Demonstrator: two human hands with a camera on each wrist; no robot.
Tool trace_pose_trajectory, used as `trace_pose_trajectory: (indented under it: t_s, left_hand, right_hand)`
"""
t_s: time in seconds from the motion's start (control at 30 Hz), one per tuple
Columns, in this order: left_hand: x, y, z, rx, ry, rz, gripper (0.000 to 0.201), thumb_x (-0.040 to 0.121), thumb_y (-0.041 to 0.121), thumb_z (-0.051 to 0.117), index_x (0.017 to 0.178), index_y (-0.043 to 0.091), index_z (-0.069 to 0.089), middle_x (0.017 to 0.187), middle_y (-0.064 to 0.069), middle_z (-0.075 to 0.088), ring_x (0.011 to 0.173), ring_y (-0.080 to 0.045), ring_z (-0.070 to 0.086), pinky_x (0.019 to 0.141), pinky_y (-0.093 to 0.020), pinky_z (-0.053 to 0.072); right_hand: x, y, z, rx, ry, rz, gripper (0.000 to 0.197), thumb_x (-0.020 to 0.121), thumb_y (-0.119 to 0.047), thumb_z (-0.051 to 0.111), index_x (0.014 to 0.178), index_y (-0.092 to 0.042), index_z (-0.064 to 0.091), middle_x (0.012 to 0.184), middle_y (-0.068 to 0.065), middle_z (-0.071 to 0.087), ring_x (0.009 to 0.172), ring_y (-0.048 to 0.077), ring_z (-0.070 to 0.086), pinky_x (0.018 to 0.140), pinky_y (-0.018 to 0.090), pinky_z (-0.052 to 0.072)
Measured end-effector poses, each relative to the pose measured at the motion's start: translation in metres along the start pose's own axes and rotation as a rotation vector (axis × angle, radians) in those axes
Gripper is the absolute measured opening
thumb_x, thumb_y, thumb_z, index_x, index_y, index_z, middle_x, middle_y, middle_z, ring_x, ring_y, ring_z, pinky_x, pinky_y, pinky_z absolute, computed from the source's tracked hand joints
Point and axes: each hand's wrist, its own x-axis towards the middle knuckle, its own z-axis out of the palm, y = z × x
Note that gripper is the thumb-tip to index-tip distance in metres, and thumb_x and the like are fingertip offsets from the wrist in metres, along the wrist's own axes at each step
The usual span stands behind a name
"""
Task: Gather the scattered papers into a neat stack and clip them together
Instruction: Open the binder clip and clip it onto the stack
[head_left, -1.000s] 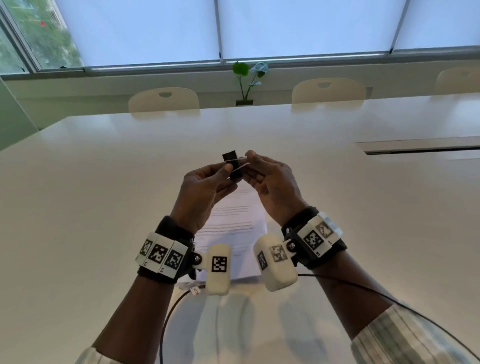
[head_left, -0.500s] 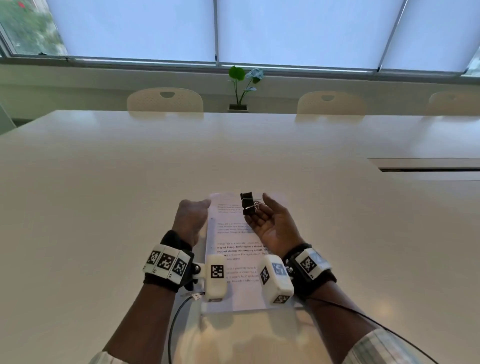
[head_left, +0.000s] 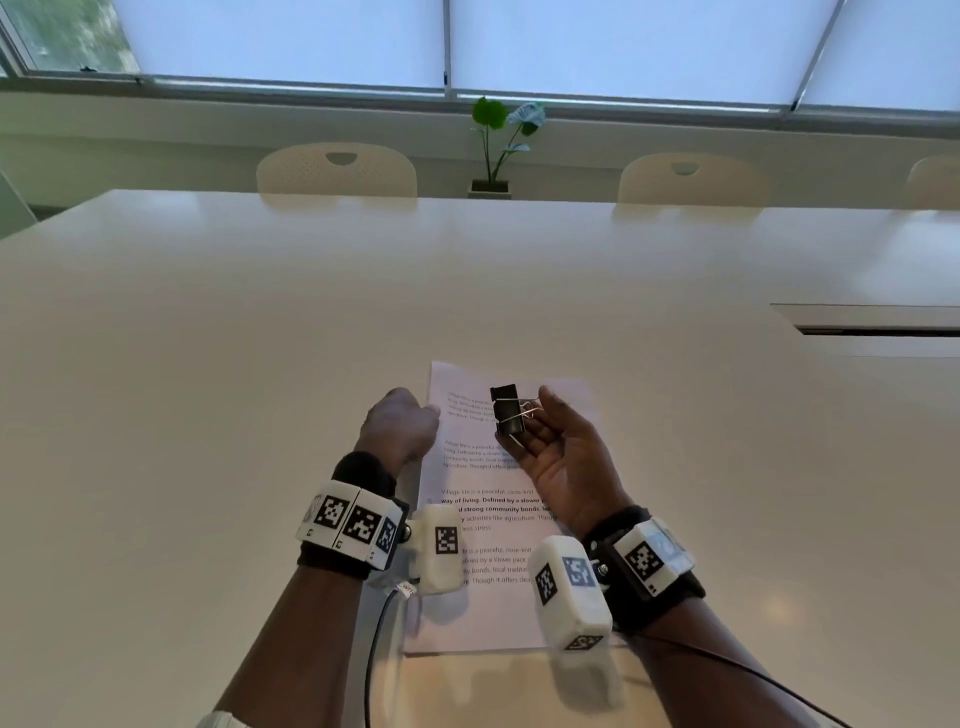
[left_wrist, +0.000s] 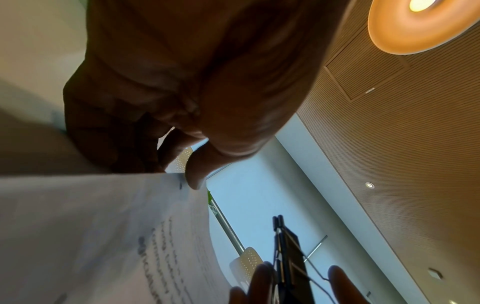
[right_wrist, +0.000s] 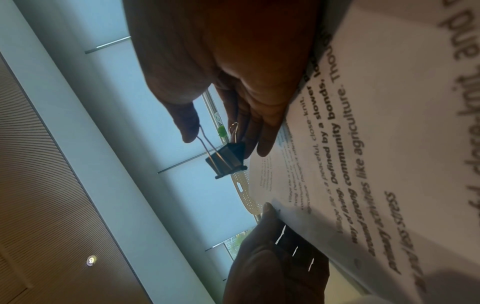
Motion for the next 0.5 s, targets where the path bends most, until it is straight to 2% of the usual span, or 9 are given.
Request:
trace_pose_trajectory:
  t_s: [0.1, 0.2, 0.27, 0.33, 0.4, 0.5]
  left_hand:
    - [0.004, -0.003, 0.001, -0.034, -0.037, 0.008, 0.031, 0.094, 0.029, 0.055, 0.098, -0.001, 0.064, 0.103, -0.015, 0.069, 0.093, -0.03, 0.065, 0.069, -0.033, 0.047]
    - [0.004, -0.005, 0.001, -0.106, -0.024, 0.033, 0.028, 0.093, 0.023, 0.056, 0.099, -0.001, 0.07, 0.1, -0.015, 0.072, 0.093, -0.031, 0.068, 0.082, -0.039, 0.056]
    - [0.004, -0.006, 0.0, -0.167, 0.007, 0.046, 0.026, 0.092, 0.02, 0.058, 0.101, 0.0, 0.072, 0.101, -0.013, 0.073, 0.093, -0.03, 0.068, 0.085, -0.039, 0.057]
    - [0.006, -0.01, 0.001, -0.24, 0.028, 0.038, 0.02, 0.089, 0.02, 0.064, 0.101, 0.006, 0.072, 0.103, -0.011, 0.073, 0.093, -0.028, 0.07, 0.085, -0.041, 0.058]
    - [0.006, -0.012, 0.001, -0.303, 0.031, 0.021, 0.007, 0.086, 0.017, 0.069, 0.092, 0.015, 0.07, 0.102, -0.009, 0.074, 0.09, -0.027, 0.071, 0.083, -0.044, 0.059]
    - [0.007, -0.015, 0.001, -0.366, 0.027, -0.007, 0.014, 0.083, 0.012, 0.072, 0.084, 0.023, 0.064, 0.101, -0.009, 0.074, 0.087, -0.027, 0.073, 0.08, -0.044, 0.06]
  right_hand:
    - [0.0, 0.0, 0.0, 0.012, 0.0, 0.001, 0.014, 0.084, -0.022, 0.07, 0.077, -0.009, 0.07, 0.083, 0.014, 0.07, 0.076, 0.025, 0.071, 0.093, 0.042, 0.052]
    - [-0.001, -0.001, 0.002, 0.02, 0.004, 0.01, 0.017, 0.089, -0.02, 0.065, 0.08, -0.007, 0.068, 0.083, 0.015, 0.071, 0.076, 0.026, 0.073, 0.087, 0.04, 0.056]
    - [-0.002, -0.001, 0.003, 0.022, -0.003, 0.012, 0.019, 0.093, -0.019, 0.062, 0.082, -0.004, 0.067, 0.083, 0.017, 0.073, 0.078, 0.027, 0.074, 0.086, 0.039, 0.057]
    - [-0.003, -0.001, 0.004, -0.002, -0.012, 0.009, 0.018, 0.094, -0.018, 0.059, 0.089, -0.002, 0.065, 0.087, 0.019, 0.075, 0.081, 0.027, 0.074, 0.085, 0.037, 0.058]
    - [-0.004, 0.0, 0.004, -0.039, -0.021, -0.004, 0.018, 0.094, -0.018, 0.059, 0.094, 0.0, 0.064, 0.093, 0.021, 0.075, 0.086, 0.029, 0.074, 0.086, 0.037, 0.058]
    - [-0.004, 0.002, 0.003, -0.087, -0.019, -0.033, 0.024, 0.089, -0.017, 0.06, 0.101, 0.003, 0.065, 0.105, 0.025, 0.072, 0.1, 0.033, 0.071, 0.093, 0.039, 0.056]
